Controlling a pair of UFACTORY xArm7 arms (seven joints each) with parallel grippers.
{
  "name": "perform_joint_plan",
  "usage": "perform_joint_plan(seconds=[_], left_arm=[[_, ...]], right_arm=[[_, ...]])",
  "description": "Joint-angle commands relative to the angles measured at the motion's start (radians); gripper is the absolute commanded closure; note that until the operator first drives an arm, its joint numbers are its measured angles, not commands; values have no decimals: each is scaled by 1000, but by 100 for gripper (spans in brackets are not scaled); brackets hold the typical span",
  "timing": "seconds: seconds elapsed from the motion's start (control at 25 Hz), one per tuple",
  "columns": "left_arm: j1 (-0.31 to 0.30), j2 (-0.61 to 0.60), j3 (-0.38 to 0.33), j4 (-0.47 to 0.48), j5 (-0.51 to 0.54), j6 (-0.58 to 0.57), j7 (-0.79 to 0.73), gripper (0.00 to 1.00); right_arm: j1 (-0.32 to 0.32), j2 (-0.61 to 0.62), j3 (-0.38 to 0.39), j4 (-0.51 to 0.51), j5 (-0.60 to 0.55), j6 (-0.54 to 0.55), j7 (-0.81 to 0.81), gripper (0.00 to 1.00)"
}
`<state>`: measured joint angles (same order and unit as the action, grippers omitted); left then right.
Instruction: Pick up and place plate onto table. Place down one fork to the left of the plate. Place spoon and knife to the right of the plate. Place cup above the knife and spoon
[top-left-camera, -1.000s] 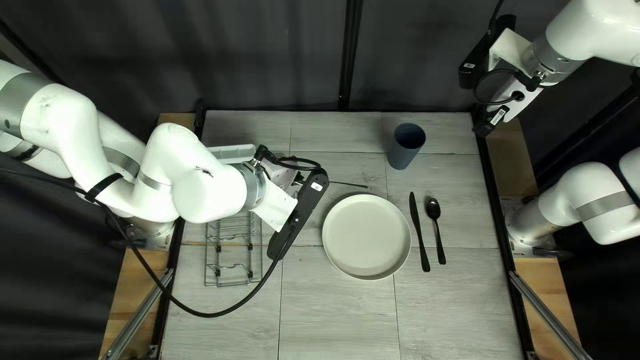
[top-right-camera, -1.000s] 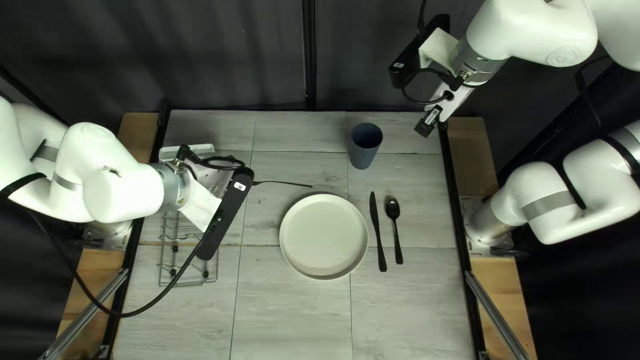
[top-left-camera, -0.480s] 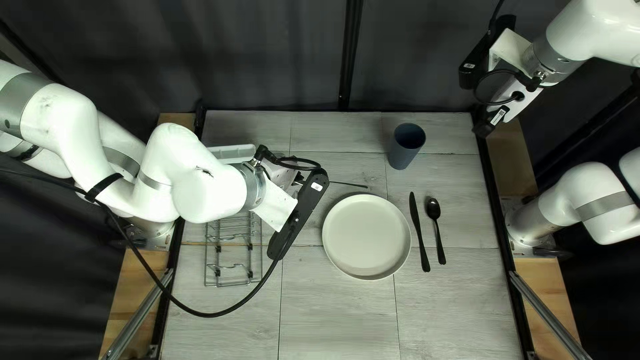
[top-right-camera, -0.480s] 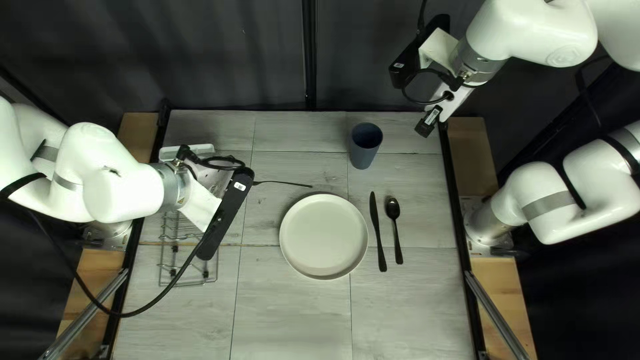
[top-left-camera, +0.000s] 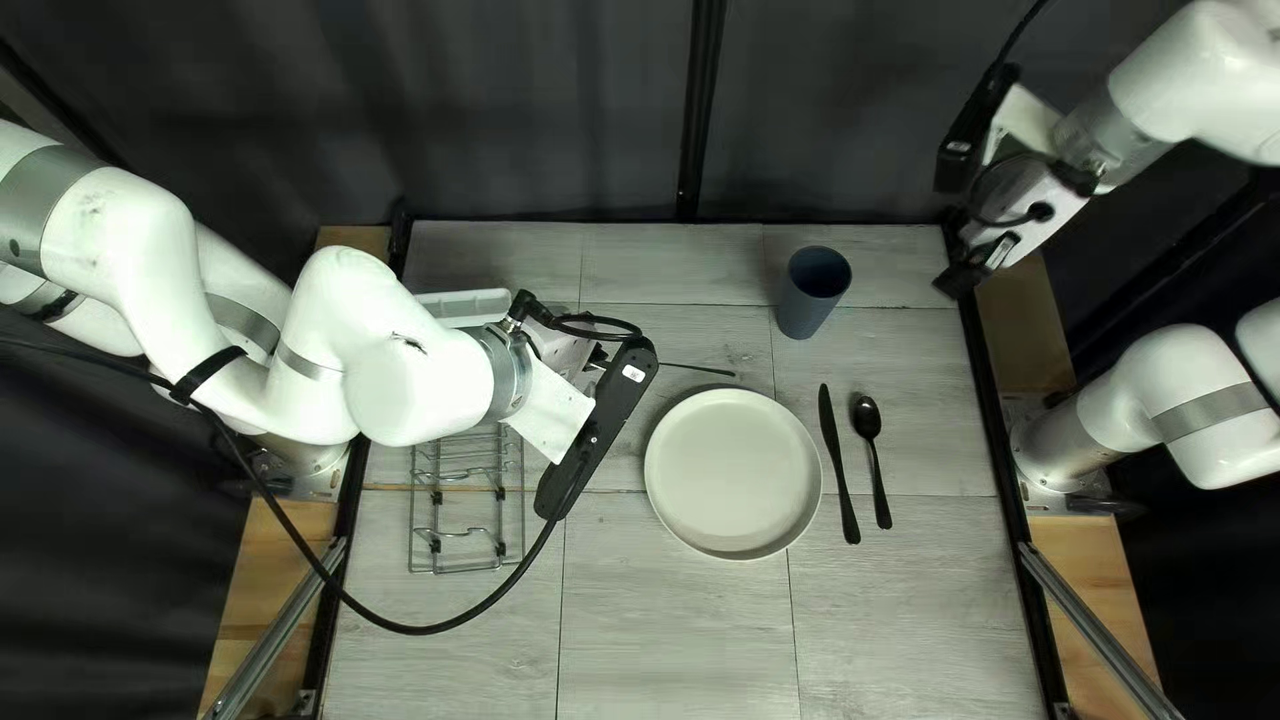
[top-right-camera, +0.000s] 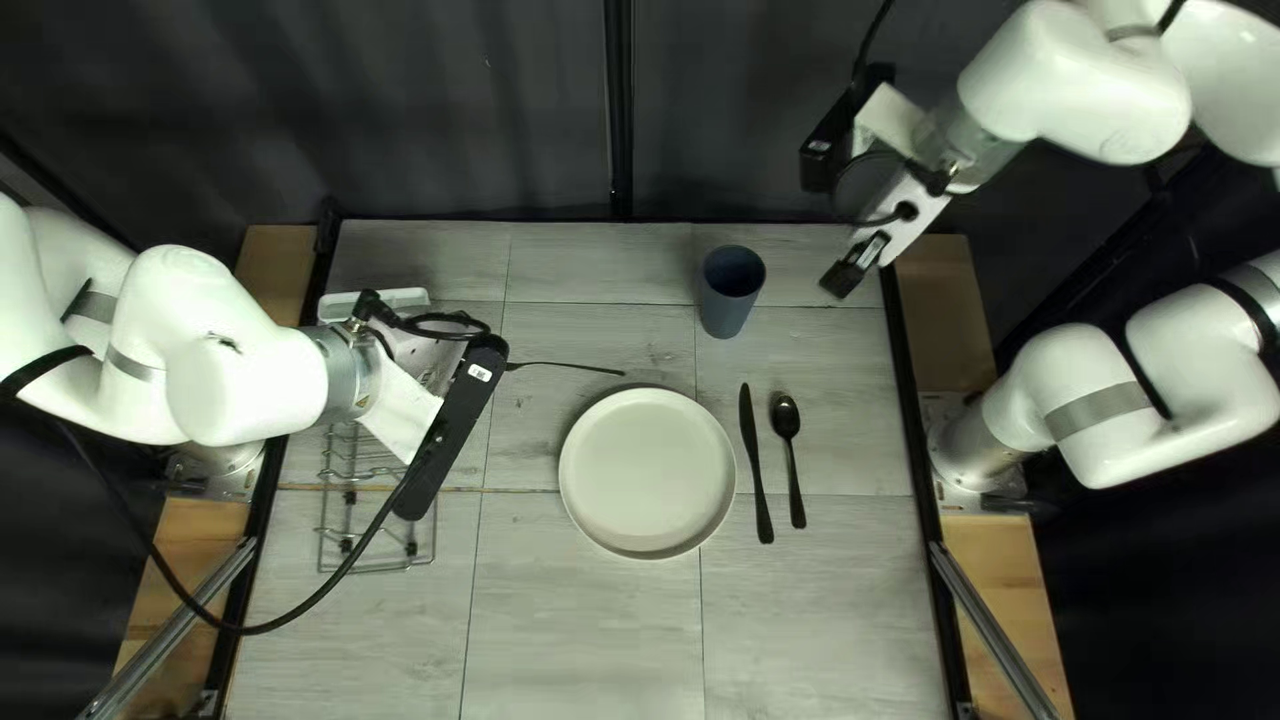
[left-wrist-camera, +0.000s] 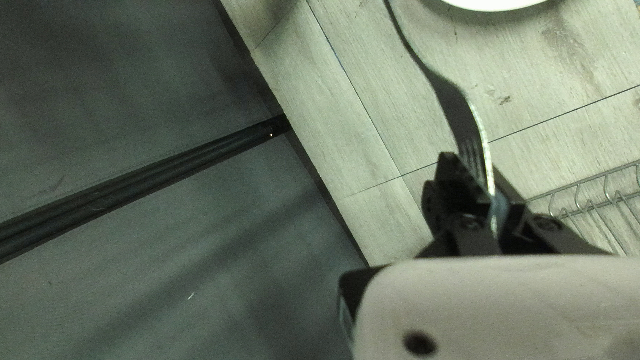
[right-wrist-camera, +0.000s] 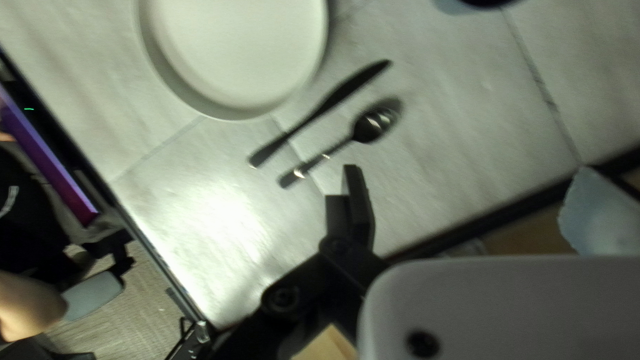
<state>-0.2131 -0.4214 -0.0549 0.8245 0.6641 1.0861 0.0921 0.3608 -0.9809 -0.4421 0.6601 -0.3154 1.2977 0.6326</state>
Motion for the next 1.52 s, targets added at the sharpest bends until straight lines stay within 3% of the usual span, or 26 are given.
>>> perform_joint_plan(seconds=[0.04,0.24,0.6,0.72,0.92,1.08,1.52], left_arm=[[0,0,0,0,0,0,0,100],[0,0,0,0,0,0,0,100],[0,0,0,0,0,0,0,100],[0,0,0,0,0,0,0,100],[0,0,0,0,0,0,0,100],[0,0,0,0,0,0,0,100],[0,0,0,0,0,0,0,100]], right_arm=[[46,67,86,17,33,-22,73,0],[84,227,213,37,23,-69,205,0],[87,224,225,30,11,-70,203,0],[101,326,281,83,18,-53,273,0],[110,367,380,83,-69,-89,327,0],[110,337,436,14,-181,-160,343,0],[98,395,446,5,-221,-209,375,0]])
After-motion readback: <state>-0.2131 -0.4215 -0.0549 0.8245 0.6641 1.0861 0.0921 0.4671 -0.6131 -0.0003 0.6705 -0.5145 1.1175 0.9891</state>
